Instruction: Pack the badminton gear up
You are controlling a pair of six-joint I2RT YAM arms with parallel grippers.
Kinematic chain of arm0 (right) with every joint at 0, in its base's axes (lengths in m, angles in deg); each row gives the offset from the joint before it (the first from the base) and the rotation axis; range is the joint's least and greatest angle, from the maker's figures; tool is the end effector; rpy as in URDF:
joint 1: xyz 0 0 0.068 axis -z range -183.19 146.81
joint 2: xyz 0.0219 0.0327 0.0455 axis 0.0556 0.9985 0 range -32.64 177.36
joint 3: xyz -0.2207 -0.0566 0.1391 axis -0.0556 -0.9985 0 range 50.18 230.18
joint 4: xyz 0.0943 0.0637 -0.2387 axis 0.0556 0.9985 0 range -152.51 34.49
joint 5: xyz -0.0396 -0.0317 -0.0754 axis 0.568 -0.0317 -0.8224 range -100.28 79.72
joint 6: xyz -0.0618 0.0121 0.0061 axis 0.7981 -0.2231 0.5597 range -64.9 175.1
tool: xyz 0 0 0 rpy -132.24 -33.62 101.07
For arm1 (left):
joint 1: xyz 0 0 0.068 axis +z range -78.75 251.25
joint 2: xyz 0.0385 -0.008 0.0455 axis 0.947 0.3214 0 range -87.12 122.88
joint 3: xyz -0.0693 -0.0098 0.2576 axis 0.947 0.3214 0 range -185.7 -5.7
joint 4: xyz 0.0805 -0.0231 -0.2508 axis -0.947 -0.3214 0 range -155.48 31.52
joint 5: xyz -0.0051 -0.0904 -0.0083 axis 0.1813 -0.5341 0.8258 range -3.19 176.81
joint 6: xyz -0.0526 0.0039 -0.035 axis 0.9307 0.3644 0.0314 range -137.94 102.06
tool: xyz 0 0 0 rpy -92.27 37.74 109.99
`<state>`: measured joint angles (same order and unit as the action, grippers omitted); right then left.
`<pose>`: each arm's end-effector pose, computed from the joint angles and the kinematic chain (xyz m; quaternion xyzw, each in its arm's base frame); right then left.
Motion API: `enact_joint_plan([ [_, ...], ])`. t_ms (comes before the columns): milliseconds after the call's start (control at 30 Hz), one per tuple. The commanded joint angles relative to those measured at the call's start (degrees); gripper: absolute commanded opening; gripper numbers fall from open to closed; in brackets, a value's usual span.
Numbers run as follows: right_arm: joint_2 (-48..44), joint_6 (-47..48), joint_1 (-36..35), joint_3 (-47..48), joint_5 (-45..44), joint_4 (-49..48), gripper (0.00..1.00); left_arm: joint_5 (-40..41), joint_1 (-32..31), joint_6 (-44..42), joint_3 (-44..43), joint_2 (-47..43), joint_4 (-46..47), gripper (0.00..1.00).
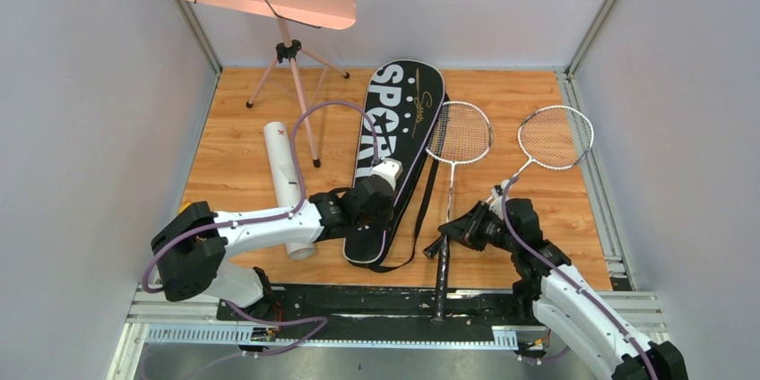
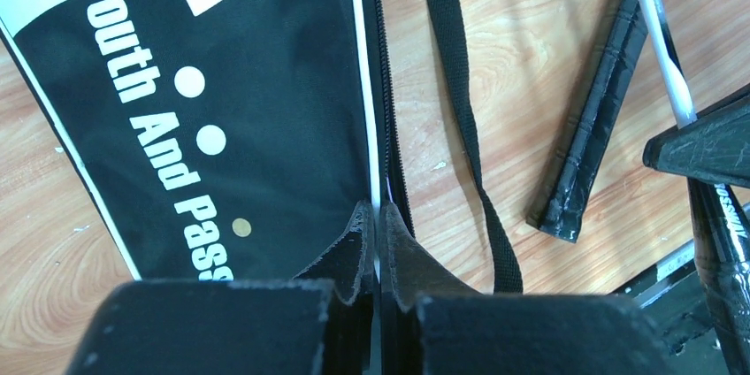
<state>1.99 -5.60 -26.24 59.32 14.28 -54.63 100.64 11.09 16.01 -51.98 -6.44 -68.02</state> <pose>0.1359 0.0799 0.1425 0.1821 0.8467 0.4488 0.2201 0.1614 -0.2580 0.1932 0.1612 0.9005 -0.2089 0.3457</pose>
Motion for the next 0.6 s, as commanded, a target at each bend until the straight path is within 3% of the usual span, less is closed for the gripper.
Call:
enact_joint_plan([
  [0, 0.64, 2.05, -1.12, -0.51, 5.39, -9.4, 0.0, -0.84, 0.04, -2.33, -0.38, -1.76, 3.61, 0.0],
  [267, 1.62, 4.2, -4.01, -0.69, 10.83, -10.8, 0.0, -2.91, 0.1, -6.37, -0.14, -2.07, 4.9, 0.0],
  [567, 9.87, 3.05, -5.6, 1.48, 10.7, -21.58, 0.0, -7.25, 0.07, -8.0, 1.11, -3.32, 7.24, 0.0],
])
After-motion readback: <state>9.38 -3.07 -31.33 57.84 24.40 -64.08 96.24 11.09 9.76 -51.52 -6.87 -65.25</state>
